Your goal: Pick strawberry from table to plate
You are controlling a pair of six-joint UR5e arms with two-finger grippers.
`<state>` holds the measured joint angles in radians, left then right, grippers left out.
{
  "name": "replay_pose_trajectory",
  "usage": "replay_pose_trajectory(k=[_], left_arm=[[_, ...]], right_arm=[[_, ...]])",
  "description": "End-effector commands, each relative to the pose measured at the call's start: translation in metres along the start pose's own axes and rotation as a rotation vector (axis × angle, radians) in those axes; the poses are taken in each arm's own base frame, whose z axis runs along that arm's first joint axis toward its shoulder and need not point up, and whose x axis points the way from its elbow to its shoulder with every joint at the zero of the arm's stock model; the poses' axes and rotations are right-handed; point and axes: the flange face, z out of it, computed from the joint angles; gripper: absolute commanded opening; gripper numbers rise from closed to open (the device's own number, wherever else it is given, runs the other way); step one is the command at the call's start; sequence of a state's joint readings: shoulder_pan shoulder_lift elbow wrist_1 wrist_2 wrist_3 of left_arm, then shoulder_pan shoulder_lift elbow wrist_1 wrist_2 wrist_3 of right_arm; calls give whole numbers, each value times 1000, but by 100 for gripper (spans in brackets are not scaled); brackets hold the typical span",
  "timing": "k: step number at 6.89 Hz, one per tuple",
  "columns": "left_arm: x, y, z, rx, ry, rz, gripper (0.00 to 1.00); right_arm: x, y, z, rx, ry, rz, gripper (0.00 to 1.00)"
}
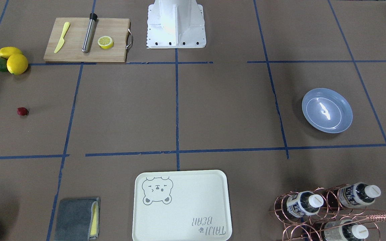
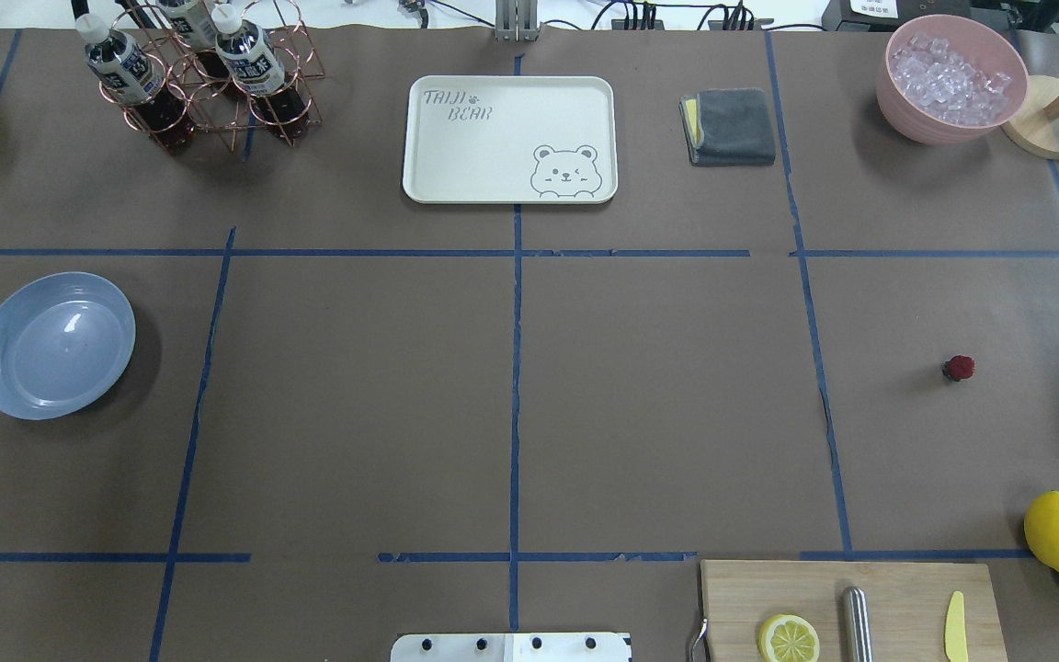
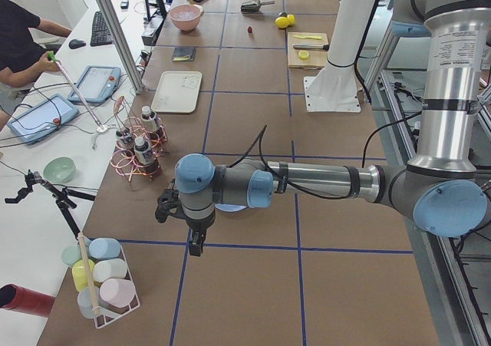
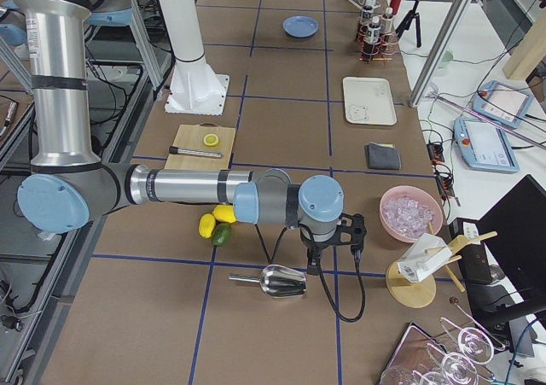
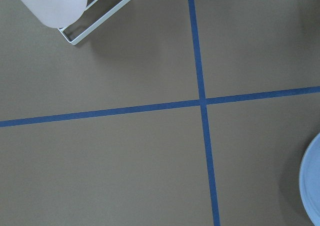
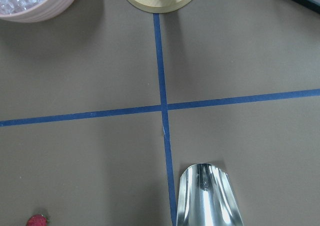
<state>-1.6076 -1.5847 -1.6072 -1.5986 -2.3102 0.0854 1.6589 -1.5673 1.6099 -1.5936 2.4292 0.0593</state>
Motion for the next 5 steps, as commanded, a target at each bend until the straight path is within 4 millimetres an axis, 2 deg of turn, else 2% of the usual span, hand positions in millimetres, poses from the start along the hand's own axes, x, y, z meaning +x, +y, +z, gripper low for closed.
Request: replay_pose_trajectory(k=[1,3,4,5], left_arm=[[3,-4,-1,5,0,8,100],[21,-17,-4,103,-4,125,100],[42,-22,10,117,11,109,100],[62,-12,30,158,42,23,100]], right_arm=[[0,2,0,1,8,-8,100],[-9,-7,-6,16,0,-28,100],[-17,-10,-9,21,-2,-41,100],[-19,-11,-6,14,-4,-43,100]])
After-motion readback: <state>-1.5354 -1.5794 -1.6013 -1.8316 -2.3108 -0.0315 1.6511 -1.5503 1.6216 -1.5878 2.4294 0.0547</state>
